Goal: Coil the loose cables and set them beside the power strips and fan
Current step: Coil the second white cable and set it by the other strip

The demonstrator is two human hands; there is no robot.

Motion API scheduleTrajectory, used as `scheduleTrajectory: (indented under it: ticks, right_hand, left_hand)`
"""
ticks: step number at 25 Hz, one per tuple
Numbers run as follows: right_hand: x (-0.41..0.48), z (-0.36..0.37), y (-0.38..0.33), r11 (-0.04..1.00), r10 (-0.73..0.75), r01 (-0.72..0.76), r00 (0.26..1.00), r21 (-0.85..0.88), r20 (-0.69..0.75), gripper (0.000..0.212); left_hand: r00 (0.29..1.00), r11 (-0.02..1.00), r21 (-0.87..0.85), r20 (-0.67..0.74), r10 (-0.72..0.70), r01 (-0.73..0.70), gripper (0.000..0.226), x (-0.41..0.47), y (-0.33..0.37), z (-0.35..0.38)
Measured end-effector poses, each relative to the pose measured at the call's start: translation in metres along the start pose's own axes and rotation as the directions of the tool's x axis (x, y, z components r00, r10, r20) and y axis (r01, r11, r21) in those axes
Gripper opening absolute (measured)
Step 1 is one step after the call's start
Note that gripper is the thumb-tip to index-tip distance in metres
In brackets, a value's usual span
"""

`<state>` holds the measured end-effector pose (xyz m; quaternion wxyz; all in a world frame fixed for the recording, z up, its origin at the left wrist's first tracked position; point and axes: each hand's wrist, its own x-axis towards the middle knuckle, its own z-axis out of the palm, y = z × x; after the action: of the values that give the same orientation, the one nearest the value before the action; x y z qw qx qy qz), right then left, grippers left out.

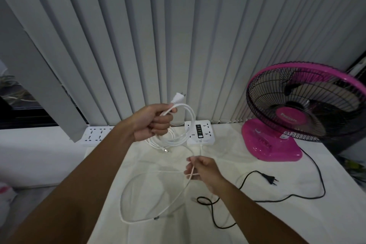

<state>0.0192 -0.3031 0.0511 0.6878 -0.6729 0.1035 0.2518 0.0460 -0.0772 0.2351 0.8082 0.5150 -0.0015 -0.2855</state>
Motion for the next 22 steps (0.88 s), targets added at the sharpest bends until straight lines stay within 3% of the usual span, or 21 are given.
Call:
scheduleTrajectory:
  ticks: [2, 5, 8, 9, 11, 14, 16, 18, 20, 22]
  right_hand:
    - [0.004, -0.005, -0.024, 0.998, 0.039, -0.035, 0.997, 0.051, -0.072, 0.021]
    - [0.004, -0.005, -0.066, 0.994, 0.063, -0.055, 0.994, 0.093, -0.091, 0.021]
    - [-0.008, 0.004, -0.102, 0.976, 0.004, -0.010, 1.000, 0.217, 0.027, 0.016]
    - [-0.015, 0.008, -0.109, 0.969, -0.032, 0.014, 0.997, 0.247, 0.069, 0.017]
    - [-0.031, 0.020, -0.114, 0.968, -0.121, 0.088, 0.985, 0.235, 0.127, 0.019]
    - [-0.052, 0.036, -0.091, 0.946, -0.304, 0.317, 0.939, -0.063, 0.163, 0.029]
    - [-0.060, 0.044, -0.065, 0.848, -0.396, 0.441, 0.896, -0.294, 0.201, 0.023]
    - [-0.063, 0.047, -0.044, 0.787, -0.433, 0.476, 0.879, -0.392, 0.198, 0.024]
    - [-0.063, 0.045, -0.034, 0.800, -0.437, 0.464, 0.885, -0.380, 0.159, 0.028]
    - [-0.063, 0.043, -0.031, 0.876, -0.368, 0.400, 0.916, -0.270, 0.163, 0.028]
  left_hand:
    - [0.997, 0.960, 0.269, -0.055, -0.060, 0.073, 0.023, -0.006, -0.003, 0.000]
    - [0.977, 0.773, 0.610, -0.207, -0.058, 0.175, 0.030, -0.004, -0.018, 0.006]
    - [0.925, 0.614, 0.749, -0.371, 0.079, 0.248, 0.036, 0.011, -0.040, 0.010]
    - [0.902, 0.643, 0.726, -0.414, 0.126, 0.244, 0.036, 0.015, -0.048, 0.010]
    - [0.860, 0.825, 0.541, -0.487, 0.151, 0.162, 0.033, 0.022, -0.062, 0.011]
    - [0.818, 0.983, 0.185, -0.568, 0.088, 0.023, 0.031, 0.031, -0.074, 0.010]
    - [0.830, 1.000, 0.009, -0.557, 0.000, 0.007, 0.034, 0.035, -0.077, 0.008]
    - [0.862, 0.986, -0.164, -0.503, -0.067, -0.019, 0.036, 0.035, -0.080, 0.006]
    - [0.869, 0.939, -0.335, -0.485, -0.096, -0.083, 0.034, 0.032, -0.080, 0.004]
    - [0.874, 0.884, -0.448, -0.473, -0.110, -0.132, 0.032, 0.029, -0.077, -0.001]
